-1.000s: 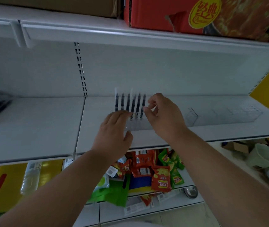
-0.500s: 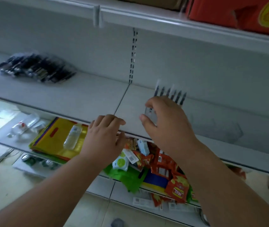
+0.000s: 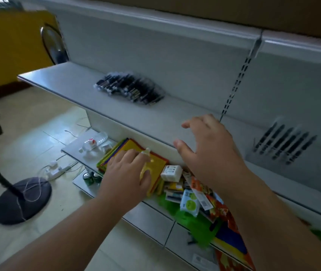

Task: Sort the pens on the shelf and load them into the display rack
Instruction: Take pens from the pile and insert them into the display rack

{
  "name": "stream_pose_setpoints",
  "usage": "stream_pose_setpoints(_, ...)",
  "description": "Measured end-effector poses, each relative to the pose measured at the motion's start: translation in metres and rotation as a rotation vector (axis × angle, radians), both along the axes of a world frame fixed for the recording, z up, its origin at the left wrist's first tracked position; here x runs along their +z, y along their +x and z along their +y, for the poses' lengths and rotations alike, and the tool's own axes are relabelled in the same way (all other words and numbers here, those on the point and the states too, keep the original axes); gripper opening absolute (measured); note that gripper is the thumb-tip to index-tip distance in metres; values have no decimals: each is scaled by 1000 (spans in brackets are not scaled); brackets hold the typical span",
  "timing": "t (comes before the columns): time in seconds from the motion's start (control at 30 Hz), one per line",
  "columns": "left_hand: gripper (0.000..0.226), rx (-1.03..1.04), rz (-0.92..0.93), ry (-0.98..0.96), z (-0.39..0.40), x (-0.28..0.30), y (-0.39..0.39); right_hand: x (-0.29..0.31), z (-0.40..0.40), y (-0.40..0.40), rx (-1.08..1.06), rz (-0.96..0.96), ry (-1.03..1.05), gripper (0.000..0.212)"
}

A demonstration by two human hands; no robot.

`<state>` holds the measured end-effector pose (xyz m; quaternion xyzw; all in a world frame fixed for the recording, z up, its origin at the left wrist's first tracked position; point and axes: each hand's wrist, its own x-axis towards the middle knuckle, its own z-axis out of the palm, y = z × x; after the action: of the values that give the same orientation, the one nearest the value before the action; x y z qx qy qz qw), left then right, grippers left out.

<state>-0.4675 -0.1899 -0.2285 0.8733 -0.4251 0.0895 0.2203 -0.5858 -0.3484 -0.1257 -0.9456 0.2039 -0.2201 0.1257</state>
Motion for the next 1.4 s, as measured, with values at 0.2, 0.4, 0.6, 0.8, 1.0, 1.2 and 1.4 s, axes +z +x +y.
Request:
stream_pose_setpoints(0.2,38,0,-43,23,84,12,108,1,77,101,-31,-64,34,39)
stream_pose_setpoints(0.4,34,50,-54,-46,129,20,181,7,116,177,-11,-50,47,38)
stream_pose_setpoints(0.6,37,28,-3,-55,98,19,238,-2,101,226,-28,-21,35,38)
stream_pose_setpoints(0.8,37,35,17,-35,64,29,296,5,56,306,-23,-11,39,37)
stream_pose_setpoints(1.0,38,90,41,-13,52,38,360,-2,42,380,45,-31,70,36)
stream_pose_setpoints(1.2,31,-6,66,7,24,25,422,-17,27,422,-44,-34,91,34)
stream_pose_setpoints(1.4,32,-169,128,15,-21,20,488,-18,31,452,-218,-16,65,34)
